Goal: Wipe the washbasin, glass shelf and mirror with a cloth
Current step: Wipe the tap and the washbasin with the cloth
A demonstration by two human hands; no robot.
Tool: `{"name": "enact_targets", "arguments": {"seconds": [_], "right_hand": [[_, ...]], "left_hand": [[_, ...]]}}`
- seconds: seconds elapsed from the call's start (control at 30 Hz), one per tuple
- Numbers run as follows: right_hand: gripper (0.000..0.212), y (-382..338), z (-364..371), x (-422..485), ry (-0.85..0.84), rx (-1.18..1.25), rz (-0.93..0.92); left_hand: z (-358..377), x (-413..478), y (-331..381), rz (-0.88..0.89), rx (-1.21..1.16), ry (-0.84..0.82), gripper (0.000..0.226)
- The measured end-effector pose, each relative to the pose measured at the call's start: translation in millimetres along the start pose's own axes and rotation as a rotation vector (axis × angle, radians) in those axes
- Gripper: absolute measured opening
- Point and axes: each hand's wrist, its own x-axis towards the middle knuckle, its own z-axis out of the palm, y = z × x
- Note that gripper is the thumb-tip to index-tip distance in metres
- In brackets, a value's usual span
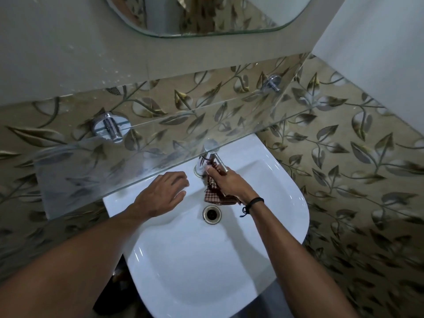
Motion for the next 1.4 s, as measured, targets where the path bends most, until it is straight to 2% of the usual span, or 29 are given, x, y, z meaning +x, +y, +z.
{"name": "enact_targets", "arguments": {"seconds": [0.13, 0.2, 0.27, 0.37, 0.43, 0.5, 0.57, 0.67, 0.7, 0.77, 0.8, 0.87, 0.9, 1.0, 1.07, 1.13, 1.23, 1.3, 1.4], "right_hand": [[0.056, 9, 0, 7, -0.016, 0.266, 0.062], [0.046, 13, 6, 8, -0.005, 0.408, 0.124], [0.038, 15, 8, 8, 0.04, 0.399, 0.114], [0.041, 18, 25, -3, 0.225, 0.068, 0.076], [0.045, 20, 45, -17, 0.504, -0.39, 0.022], [0.034, 23, 68, -26, 0.621, -0.735, 0.0], [0.025, 21, 78, -23, 0.675, -0.81, 0.014], [0.024, 4, 66, -15, 0.59, -0.742, 0.028], [0.021, 2, 63, -11, 0.596, -0.776, -0.026], [0.016, 2, 55, -5, 0.47, -0.807, -0.124], [0.025, 1, 47, -1, 0.409, -0.683, -0.123], [0.048, 2, 29, 2, 0.259, -0.338, -0.006], [0.051, 2, 21, 1, 0.19, -0.197, 0.033], [0.025, 2, 5, -3, 0.041, 0.174, 0.012], [0.025, -3, 4, -8, 0.029, 0.329, 0.068], [0.029, -4, 14, -10, 0.148, 0.231, 0.107], [0.03, 9, 56, -27, 0.517, -0.101, 0.131], [0.038, 23, 81, -43, 0.712, -0.342, 0.018], [0.047, 49, 89, -53, 0.803, -0.28, -0.183]], "left_hand": [[-1, -2, 0, 0.0, 0.004, 0.014, 0.027], [-1, -3, 0, -0.002, 0.0, 0.005, 0.027], [-1, -2, 0, -0.004, -0.006, -0.001, 0.026], [-2, -1, 0, 0.002, -0.006, 0.009, 0.025], [-3, 1, 1, 0.015, -0.006, 0.024, 0.022], [-6, 2, 3, 0.028, -0.003, 0.04, 0.021], [-8, 3, 3, 0.034, 0.003, 0.047, 0.023], [-8, 2, 3, 0.031, 0.003, 0.041, 0.022], [-8, 2, 3, 0.029, 0.001, 0.04, 0.021], [-9, 1, 4, 0.024, 0.001, 0.031, 0.023], [-10, 1, 4, 0.023, 0.002, 0.029, 0.024], [-11, 0, 5, 0.02, 0.005, 0.031, 0.025], [-11, -1, 5, 0.021, 0.006, 0.035, 0.024], [-13, -1, 6, 0.028, 0.004, 0.038, 0.023], [-14, 0, 6, 0.017, -0.005, 0.041, 0.023], [-13, 0, 6, 0.011, -0.025, 0.038, 0.022], [-8, -2, 3, 0.013, -0.061, 0.032, 0.02], [-6, -1, 1, 0.022, -0.086, 0.043, 0.02], [-5, 2, -1, 0.042, -0.07, 0.049, 0.023]]}}
